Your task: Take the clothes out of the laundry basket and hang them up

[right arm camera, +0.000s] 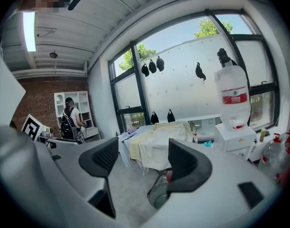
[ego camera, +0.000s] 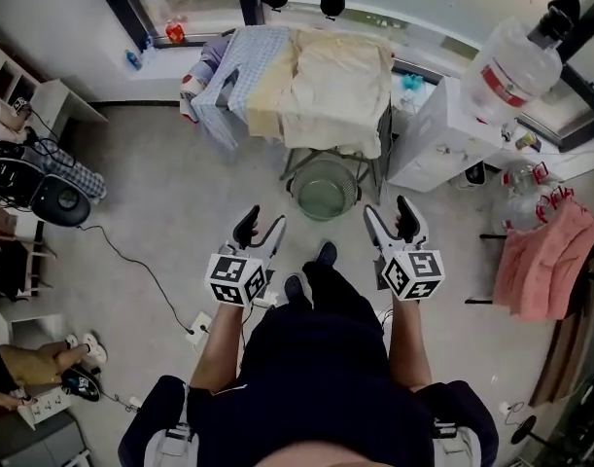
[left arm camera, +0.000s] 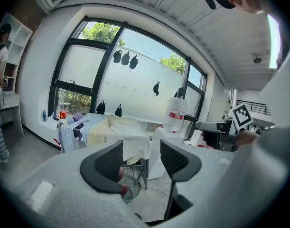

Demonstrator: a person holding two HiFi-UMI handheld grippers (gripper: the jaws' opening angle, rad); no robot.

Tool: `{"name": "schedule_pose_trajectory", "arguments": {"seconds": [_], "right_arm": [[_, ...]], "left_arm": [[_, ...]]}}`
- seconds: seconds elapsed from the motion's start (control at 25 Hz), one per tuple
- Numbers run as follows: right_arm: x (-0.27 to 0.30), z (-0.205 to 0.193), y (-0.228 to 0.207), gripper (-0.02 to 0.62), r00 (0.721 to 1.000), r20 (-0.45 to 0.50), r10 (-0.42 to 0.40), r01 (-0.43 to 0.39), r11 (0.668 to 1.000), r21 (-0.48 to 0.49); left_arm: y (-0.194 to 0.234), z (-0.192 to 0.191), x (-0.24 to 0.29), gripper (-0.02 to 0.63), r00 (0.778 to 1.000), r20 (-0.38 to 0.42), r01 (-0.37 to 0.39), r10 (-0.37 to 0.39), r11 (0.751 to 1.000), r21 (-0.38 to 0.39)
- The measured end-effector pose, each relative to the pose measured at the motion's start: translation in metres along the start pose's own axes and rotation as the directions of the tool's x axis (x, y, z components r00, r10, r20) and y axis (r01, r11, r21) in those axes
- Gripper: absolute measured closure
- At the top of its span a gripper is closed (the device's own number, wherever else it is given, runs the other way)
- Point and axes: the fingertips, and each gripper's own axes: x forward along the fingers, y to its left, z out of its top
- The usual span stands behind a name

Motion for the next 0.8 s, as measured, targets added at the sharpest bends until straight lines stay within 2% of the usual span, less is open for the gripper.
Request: {"name": "schedule_pose_trajectory", "arguments": {"seconds": [0.24, 0.52, 0.6, 0.72, 0.8], "right_arm": [[-0.031, -0.01, 0.0, 0.268, 1.0, 0.007, 0.01, -0.01, 1.0, -0.02], [-0.049, -0.012, -0.021, 0.268, 1.0, 0.0, 0.022, -0.022, 0.998, -0.054], [-0.048, -0.009, -0.025, 0.268, 0.999, 0.014, 0.048, -0.048, 0.998, -0.029], [-0.048, -0.002, -0.027, 0.268, 0.996, 0.03, 0.081, -0.081, 0.997, 0.004], [-0.048, 0.001, -0.025, 0.268, 0.995, 0.036, 0.09, -0.09, 0.996, -0.006]], "left_arm": [[-0.019, -0.001, -0.024, 0.356, 0.998, 0.047, -0.029, 0.029, 1.0, 0.001], [-0.043, 0.007, -0.026, 0.356, 0.994, 0.08, -0.069, 0.069, 0.998, 0.002], [-0.049, 0.007, -0.022, 0.356, 0.995, 0.077, -0.069, 0.069, 0.998, 0.001], [-0.062, 0.01, -0.019, 0.356, 0.994, 0.1, -0.039, 0.044, 0.998, -0.052], [-0.064, 0.013, -0.017, 0.356, 0.993, 0.1, -0.052, 0.054, 0.998, -0.029]]}}
